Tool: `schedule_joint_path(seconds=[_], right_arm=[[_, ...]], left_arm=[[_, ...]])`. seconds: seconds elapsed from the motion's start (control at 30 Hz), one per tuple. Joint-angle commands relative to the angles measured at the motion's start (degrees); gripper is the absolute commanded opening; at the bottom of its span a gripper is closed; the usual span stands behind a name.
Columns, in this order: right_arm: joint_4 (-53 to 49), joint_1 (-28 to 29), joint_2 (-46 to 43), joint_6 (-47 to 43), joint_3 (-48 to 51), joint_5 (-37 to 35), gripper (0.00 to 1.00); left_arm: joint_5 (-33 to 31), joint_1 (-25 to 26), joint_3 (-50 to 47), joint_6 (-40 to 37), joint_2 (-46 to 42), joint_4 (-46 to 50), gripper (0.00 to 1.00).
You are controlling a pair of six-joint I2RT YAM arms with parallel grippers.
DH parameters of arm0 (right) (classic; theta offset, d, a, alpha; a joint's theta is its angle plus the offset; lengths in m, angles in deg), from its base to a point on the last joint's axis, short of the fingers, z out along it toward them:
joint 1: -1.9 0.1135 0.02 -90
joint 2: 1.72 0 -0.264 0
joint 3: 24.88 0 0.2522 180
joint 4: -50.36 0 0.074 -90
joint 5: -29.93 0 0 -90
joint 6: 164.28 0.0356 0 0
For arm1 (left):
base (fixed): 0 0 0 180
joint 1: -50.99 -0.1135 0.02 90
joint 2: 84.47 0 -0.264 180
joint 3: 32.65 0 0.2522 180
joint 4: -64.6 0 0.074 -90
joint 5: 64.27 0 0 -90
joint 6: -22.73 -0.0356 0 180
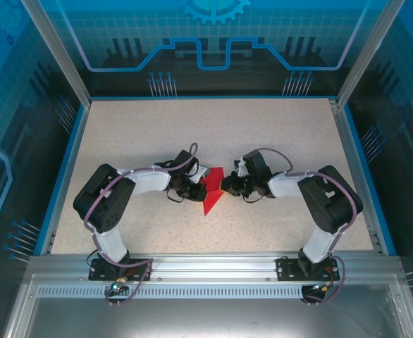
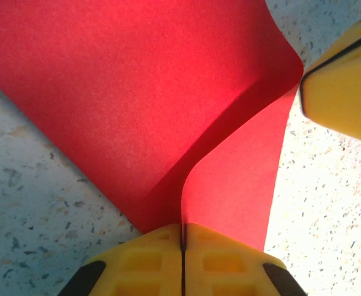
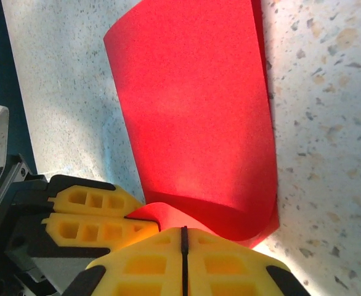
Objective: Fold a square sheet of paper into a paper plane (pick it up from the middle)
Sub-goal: Third fold the triangle at the center of the table.
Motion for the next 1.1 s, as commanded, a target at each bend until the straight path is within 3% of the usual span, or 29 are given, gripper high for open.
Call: schedule_joint_path(seconds=[0.0, 0.23, 0.53, 0.9, 1.07], right_arm=[[1.1, -0.4, 2.8, -0.5, -0.5, 1.5, 0.08], [-1.6, -0.5, 4.9, -1.2, -0.8, -1.4, 0.08], [-2.9, -1.6, -1.7, -2.1, -1.6, 0.0, 0.09], [-0.4, -1.9, 5.4, -1.1, -0.9, -2.0, 0.08], [0.0, -2.5, 3.5, -0.7, -0.4, -0.5, 0.09]], left_arm=[[-2.7, 0.2, -0.8, -1.0, 3.6, 2.4, 0.07], [-2.7, 0.2, -0.8, -1.0, 3.6, 2.5, 0.07], [-2.8, 0.2, -0.9, -1.0, 3.6, 2.5, 0.07], [-2.6, 0.2, -0.7, -1.1, 3.8, 2.6, 0.07], [-2.6, 0.2, -0.7, -1.1, 3.8, 2.7, 0.07]])
